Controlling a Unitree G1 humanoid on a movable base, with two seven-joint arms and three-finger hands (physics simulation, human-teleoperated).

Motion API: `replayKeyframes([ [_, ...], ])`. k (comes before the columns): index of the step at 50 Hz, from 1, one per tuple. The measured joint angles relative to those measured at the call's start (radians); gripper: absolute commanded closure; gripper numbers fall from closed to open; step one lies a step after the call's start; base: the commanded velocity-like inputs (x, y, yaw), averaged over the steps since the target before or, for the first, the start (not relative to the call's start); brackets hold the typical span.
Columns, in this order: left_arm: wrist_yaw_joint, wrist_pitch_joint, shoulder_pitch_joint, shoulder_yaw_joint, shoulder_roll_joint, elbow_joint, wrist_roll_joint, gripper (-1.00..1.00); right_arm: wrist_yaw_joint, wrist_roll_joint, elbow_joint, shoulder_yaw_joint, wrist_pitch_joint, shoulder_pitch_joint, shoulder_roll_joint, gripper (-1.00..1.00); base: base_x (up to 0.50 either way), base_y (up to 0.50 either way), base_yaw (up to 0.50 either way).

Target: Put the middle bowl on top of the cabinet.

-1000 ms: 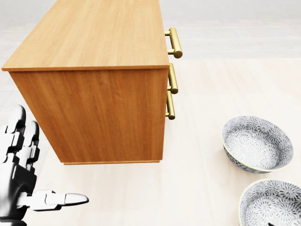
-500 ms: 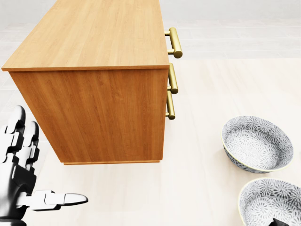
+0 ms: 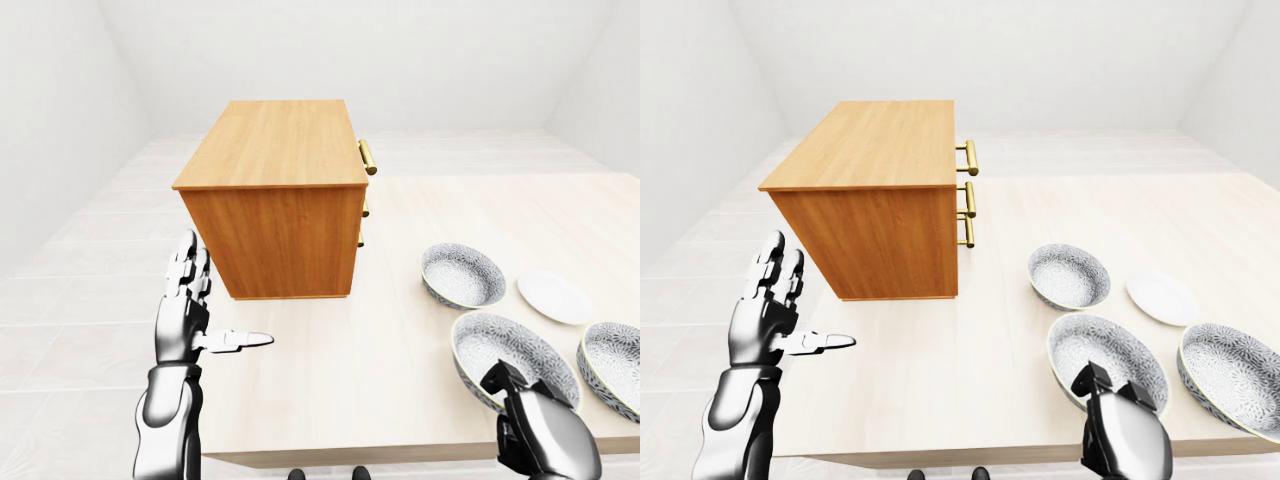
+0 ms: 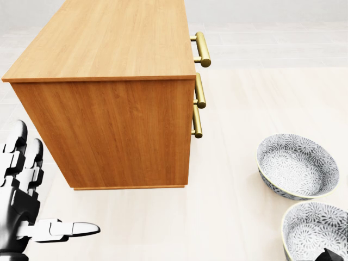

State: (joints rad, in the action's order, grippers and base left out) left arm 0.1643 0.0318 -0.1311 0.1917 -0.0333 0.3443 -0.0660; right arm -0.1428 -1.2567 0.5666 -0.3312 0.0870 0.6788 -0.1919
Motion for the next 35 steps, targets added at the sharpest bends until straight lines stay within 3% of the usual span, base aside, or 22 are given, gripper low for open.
replayKeyframes([
  [18,0.000,-0.004,-0.003,-0.001,0.001,0.007,0.002,-1.00,-0.134,0.067,0.104,-0.026,0.000,-0.073,-0.025,1.00,0.00,0.00,0.00],
  [35,0.004,-0.009,-0.018,0.000,0.006,0.035,0.002,-1.00,-0.304,0.112,0.263,0.021,0.000,-0.195,-0.007,1.00,0.00,0.00,0.00],
])
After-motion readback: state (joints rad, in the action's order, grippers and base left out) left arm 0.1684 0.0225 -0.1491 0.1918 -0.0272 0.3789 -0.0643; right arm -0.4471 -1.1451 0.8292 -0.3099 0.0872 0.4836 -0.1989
